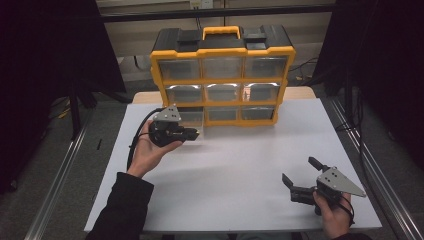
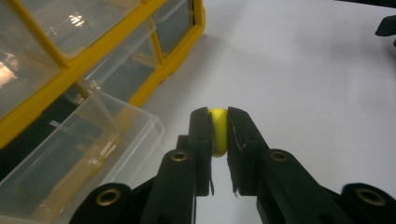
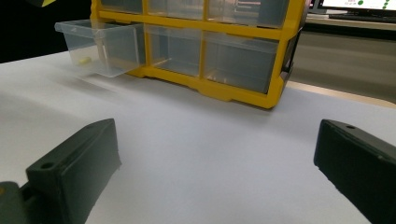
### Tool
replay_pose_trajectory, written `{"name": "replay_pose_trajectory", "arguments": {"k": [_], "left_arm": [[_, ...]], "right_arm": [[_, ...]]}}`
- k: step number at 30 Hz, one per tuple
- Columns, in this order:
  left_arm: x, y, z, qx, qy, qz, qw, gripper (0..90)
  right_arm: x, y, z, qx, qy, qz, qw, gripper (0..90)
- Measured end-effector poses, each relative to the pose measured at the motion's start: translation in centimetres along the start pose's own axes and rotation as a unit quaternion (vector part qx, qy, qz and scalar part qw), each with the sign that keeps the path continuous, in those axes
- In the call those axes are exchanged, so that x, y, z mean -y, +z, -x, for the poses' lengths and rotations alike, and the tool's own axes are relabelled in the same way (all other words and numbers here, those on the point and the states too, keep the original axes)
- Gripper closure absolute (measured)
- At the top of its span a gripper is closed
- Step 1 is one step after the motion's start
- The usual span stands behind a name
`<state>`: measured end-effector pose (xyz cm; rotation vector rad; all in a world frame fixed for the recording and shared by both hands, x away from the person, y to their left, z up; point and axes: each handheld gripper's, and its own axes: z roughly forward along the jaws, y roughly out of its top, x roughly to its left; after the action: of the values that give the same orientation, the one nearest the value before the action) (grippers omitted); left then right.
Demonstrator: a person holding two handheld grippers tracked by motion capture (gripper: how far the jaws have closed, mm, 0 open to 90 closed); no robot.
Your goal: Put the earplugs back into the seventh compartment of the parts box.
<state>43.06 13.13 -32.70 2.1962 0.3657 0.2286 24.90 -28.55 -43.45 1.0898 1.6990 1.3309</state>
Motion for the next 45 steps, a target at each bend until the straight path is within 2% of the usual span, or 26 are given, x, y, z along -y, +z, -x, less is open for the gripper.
{"name": "replay_pose_trajectory", "arguments": {"k": [13, 22, 26, 30, 33, 39, 43, 45], "left_arm": [[-1.5, -1.1, -1.7, -0.017, -0.001, -0.013, 0.9998, 80.8], [-2.4, -1.9, -3.7, -0.029, -0.004, -0.032, 0.9991, 80.8], [-2.7, -2.0, -4.5, -0.039, -0.009, -0.043, 0.9983, 80.8], [-2.8, -1.9, -5.1, -0.04, -0.012, -0.053, 0.9977, 80.8], [-2.8, -1.6, -5.6, -0.042, -0.01, -0.07, 0.9966, 80.8], [-3.2, -0.9, -6.6, -0.047, -0.015, -0.083, 0.9953, 80.6], [-3.6, -0.2, -7.0, -0.057, -0.002, -0.111, 0.9921, 80.8], [-3.7, 0.2, -7.2, -0.059, -0.004, -0.117, 0.9913, 80.8]], "right_arm": [[0.0, 0.0, 0.0, -0.001, 0.001, 0.0, 1.0, 0.0], [0.0, 0.0, 0.0, -0.001, 0.002, 0.001, 1.0, 0.0], [0.0, 0.0, 0.0, -0.002, 0.002, 0.001, 1.0, 0.0], [0.0, 0.0, 0.0, -0.001, 0.002, 0.0, 1.0, 0.0], [0.0, 0.0, 0.0, -0.001, 0.002, 0.0, 1.0, 0.0], [0.0, 0.0, 0.0, -0.001, 0.002, 0.001, 1.0, 0.0], [0.0, 0.0, 0.1, -0.001, 0.002, 0.002, 1.0, 0.0], [0.0, 0.0, 0.0, -0.002, 0.002, 0.001, 1.0, 0.0]]}}
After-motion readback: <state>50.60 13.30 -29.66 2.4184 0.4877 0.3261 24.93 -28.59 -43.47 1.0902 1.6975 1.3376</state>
